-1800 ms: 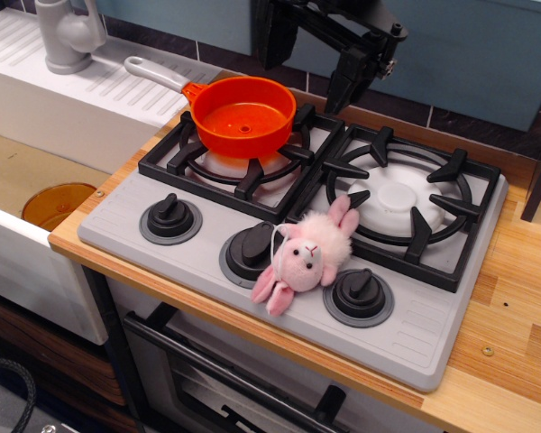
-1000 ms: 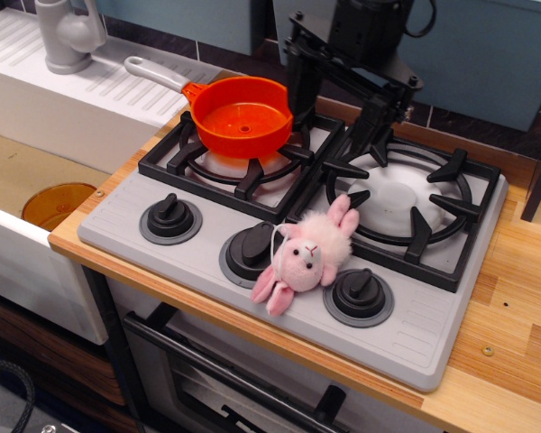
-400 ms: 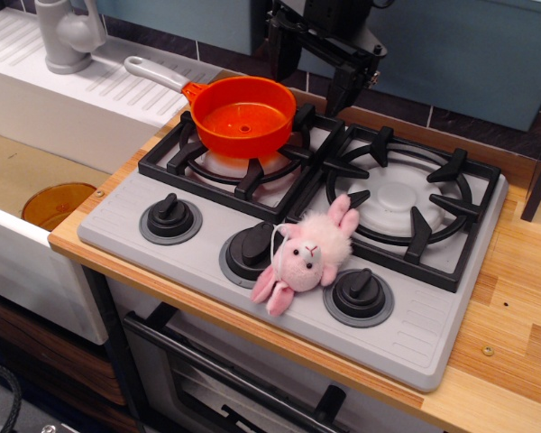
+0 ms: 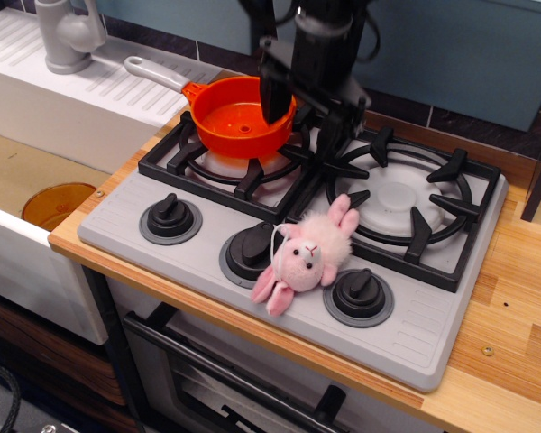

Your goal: End effector reaching pot or pan

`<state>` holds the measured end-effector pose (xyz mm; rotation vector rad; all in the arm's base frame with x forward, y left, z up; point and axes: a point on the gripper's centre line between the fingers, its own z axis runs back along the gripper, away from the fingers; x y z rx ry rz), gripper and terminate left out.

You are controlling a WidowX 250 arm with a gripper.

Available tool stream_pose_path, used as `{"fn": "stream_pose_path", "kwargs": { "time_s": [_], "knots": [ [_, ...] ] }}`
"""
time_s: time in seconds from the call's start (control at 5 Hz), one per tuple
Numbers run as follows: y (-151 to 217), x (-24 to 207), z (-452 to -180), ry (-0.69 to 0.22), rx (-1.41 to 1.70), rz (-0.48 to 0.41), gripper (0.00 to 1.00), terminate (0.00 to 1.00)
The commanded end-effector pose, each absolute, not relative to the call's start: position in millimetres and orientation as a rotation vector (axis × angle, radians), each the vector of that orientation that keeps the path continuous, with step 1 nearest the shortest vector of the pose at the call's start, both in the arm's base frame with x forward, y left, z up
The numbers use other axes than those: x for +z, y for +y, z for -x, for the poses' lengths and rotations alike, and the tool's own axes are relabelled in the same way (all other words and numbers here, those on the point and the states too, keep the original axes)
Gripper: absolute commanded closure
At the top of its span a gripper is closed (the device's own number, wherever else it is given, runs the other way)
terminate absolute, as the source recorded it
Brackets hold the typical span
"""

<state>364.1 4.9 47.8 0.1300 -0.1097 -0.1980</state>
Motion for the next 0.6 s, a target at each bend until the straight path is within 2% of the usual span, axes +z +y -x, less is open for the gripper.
{"fn": "stream_pose_path", "kwargs": {
  "time_s": [0.0, 0.2, 0.4],
  "knots": [
    [4.7, 46.4, -361.7, -0.151, -0.179, -0.114, 0.00, 0.00],
    [4.7, 46.4, -361.7, -0.151, -0.179, -0.114, 0.00, 0.00],
    [4.7, 46.4, -361.7, -0.151, -0.179, -0.114, 0.00, 1.00]
  ]
}}
